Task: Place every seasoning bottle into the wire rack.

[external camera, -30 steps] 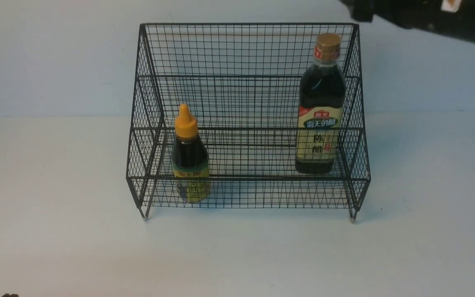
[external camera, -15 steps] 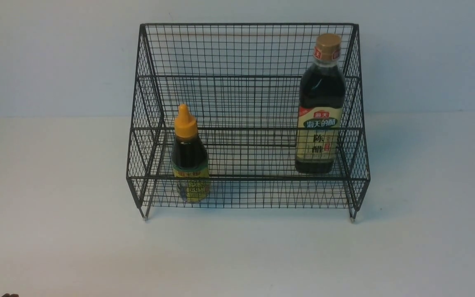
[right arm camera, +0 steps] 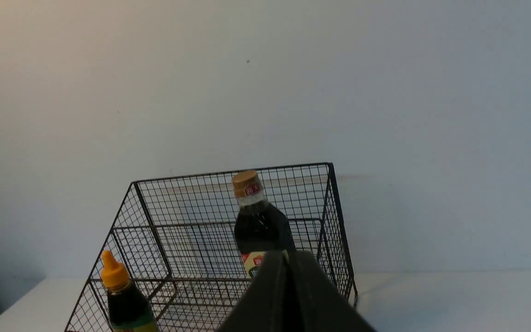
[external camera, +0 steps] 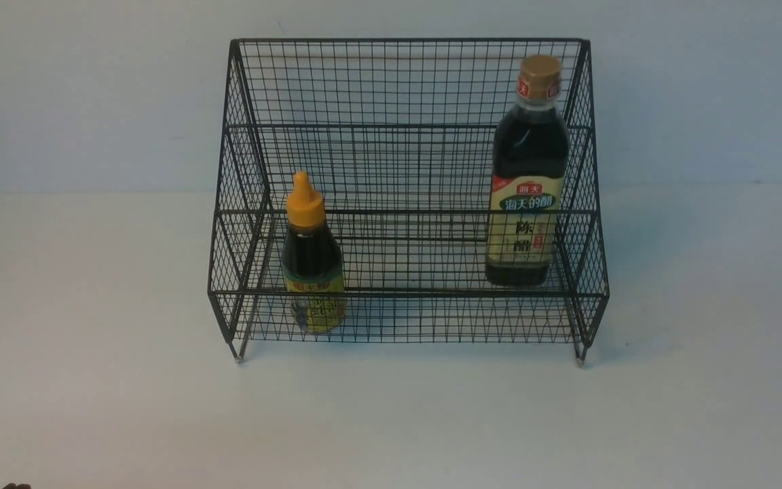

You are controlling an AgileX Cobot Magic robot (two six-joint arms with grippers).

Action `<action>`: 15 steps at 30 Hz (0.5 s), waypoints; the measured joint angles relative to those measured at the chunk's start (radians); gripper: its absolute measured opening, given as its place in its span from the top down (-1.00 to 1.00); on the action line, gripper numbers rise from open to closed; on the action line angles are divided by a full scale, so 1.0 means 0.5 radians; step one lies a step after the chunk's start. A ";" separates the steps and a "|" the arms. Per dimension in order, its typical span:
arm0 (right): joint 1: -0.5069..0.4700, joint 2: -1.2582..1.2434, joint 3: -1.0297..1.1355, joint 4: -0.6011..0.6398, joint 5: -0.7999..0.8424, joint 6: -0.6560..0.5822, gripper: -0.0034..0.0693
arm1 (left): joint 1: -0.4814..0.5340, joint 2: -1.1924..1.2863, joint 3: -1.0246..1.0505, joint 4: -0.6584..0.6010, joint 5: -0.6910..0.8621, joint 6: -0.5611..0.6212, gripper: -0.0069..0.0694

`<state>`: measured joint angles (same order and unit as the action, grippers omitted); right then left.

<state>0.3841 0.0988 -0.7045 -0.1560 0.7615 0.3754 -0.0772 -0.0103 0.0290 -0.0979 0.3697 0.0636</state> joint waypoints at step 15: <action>0.000 -0.071 0.238 0.146 -0.304 -0.327 0.95 | 0.000 0.000 0.000 0.000 0.000 0.000 0.83</action>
<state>0.3841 0.0632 -0.5853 -0.0829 0.6094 0.2120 -0.0772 -0.0103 0.0290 -0.0979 0.3697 0.0636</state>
